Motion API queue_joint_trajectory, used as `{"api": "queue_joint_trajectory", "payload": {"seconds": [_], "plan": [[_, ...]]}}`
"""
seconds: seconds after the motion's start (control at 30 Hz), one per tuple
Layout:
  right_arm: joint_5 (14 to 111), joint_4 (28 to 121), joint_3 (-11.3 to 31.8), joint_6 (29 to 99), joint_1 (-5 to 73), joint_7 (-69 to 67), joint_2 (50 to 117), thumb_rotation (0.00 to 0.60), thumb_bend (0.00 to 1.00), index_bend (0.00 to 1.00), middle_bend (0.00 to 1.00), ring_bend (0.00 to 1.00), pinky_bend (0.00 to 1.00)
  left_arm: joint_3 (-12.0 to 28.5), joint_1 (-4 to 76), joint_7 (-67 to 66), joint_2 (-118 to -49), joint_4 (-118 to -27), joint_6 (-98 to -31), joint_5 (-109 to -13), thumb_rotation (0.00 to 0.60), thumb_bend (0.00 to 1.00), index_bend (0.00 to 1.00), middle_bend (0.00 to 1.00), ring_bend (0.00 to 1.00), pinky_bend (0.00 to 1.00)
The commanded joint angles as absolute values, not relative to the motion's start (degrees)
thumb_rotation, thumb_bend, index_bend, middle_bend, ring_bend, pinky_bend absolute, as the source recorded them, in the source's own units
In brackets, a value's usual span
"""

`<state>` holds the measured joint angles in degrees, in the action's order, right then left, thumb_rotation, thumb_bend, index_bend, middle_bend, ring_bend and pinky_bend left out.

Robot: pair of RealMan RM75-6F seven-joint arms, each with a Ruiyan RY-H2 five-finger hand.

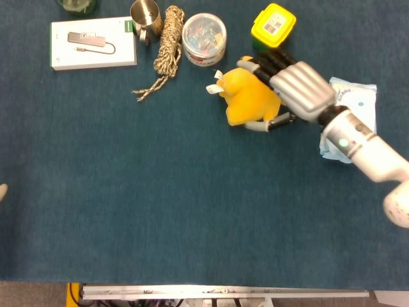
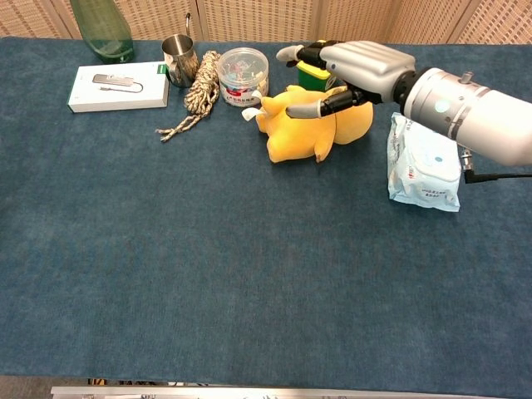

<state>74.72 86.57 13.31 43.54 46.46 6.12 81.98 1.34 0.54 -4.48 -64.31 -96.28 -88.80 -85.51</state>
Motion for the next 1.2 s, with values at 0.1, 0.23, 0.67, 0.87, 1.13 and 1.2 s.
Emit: {"api": "queue_joint_trajectory", "payload": {"seconds": [0.1,0.23,0.67,0.87,1.13,1.2], "plan": [[73.64,84.65,13.33,42.24,48.34,7.46,83.90,0.099,0.00,0.08,0.15,0.00,0.00,1.36,0.38,-4.26,-64.25,-96.33,-89.01,-85.48,0.600,0.14,0.14,0.15,0.16,0.05],[72.37,80.83,13.55,40.44,51.18,8.43,87.70,0.097,0.00,0.08,0.15,0.00,0.00,1.45,0.15,-3.52,-64.11,-96.40,-89.44,-85.55,0.600,0.14,0.14,0.15,0.16,0.05],[71.17,69.18,13.79,37.94,56.68,6.78,96.79,0.098,0.00,0.08,0.15,0.00,0.00,1.74,-0.39,-1.72,-63.74,-95.69,-89.99,-85.20,0.600,0.14,0.14,0.15,0.16,0.05],[71.51,65.04,13.65,37.12,58.27,4.93,99.72,0.099,0.00,0.08,0.15,0.00,0.00,1.83,-0.45,-1.13,-63.77,-95.20,-89.80,-84.92,0.600,0.14,0.14,0.15,0.16,0.05],[73.07,62.27,12.09,36.58,59.06,3.22,101.84,0.097,0.00,0.08,0.15,0.00,0.00,1.80,-0.47,-0.68,-64.09,-94.56,-89.36,-84.65,0.600,0.14,0.14,0.15,0.16,0.05],[73.49,61.86,11.61,36.42,59.15,2.84,102.23,0.098,0.00,0.08,0.15,0.00,0.00,1.85,-0.48,-0.56,-64.16,-94.45,-89.39,-84.65,0.600,0.14,0.14,0.15,0.16,0.05]]}}
